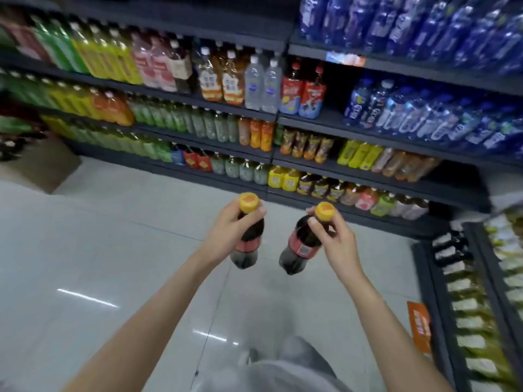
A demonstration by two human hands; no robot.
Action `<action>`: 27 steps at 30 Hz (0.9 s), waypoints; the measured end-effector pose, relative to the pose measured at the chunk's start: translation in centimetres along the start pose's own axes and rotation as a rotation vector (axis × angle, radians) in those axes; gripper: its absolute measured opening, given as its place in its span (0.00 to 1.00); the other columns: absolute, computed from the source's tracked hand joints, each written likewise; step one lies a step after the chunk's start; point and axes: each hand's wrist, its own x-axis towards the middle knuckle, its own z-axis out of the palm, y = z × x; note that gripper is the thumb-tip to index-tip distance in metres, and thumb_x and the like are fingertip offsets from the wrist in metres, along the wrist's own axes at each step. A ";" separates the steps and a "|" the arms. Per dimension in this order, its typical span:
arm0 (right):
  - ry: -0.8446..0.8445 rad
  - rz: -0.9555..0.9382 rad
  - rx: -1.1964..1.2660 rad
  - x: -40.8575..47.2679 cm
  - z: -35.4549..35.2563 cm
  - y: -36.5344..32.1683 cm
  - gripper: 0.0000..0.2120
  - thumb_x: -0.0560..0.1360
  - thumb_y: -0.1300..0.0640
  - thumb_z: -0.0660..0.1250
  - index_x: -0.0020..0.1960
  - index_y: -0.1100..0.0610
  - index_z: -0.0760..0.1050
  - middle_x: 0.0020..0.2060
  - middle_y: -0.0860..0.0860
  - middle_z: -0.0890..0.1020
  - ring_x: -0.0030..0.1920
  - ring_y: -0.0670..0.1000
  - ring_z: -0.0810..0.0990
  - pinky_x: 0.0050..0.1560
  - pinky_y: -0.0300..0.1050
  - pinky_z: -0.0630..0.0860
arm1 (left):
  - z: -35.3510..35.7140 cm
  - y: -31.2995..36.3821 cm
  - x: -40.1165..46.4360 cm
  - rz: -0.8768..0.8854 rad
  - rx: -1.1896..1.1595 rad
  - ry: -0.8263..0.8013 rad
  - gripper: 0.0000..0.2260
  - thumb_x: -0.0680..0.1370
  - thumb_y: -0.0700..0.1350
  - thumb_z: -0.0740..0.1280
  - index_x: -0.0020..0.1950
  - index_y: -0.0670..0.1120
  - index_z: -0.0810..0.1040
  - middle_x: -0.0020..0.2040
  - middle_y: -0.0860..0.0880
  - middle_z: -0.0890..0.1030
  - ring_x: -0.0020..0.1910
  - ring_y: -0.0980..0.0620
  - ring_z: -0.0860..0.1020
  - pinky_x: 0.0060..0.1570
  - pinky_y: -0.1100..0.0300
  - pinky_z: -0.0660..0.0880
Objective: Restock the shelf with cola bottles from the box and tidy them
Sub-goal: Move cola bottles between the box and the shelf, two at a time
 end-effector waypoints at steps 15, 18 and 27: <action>-0.231 -0.369 0.068 31.9 26.8 -17.4 0.09 0.77 0.55 0.64 0.56 0.56 0.77 0.49 0.42 0.81 0.49 0.35 0.78 0.49 0.26 0.71 | -31.8 4.8 23.7 0.446 0.236 0.407 0.15 0.79 0.52 0.63 0.60 0.44 0.74 0.55 0.48 0.80 0.58 0.54 0.77 0.61 0.58 0.73; -0.144 -0.425 0.130 37.9 30.8 -20.1 0.08 0.78 0.55 0.64 0.55 0.54 0.77 0.51 0.44 0.82 0.54 0.41 0.78 0.57 0.34 0.72 | -37.1 7.4 29.7 0.502 0.283 0.397 0.16 0.79 0.55 0.63 0.60 0.46 0.73 0.52 0.50 0.78 0.54 0.57 0.75 0.58 0.62 0.70; 0.179 -0.647 0.060 54.4 39.9 -25.2 0.09 0.77 0.55 0.66 0.57 0.53 0.75 0.52 0.41 0.80 0.55 0.39 0.78 0.58 0.35 0.72 | -47.2 9.9 49.3 0.772 0.243 0.404 0.09 0.80 0.40 0.63 0.58 0.38 0.73 0.52 0.57 0.76 0.53 0.66 0.75 0.55 0.71 0.68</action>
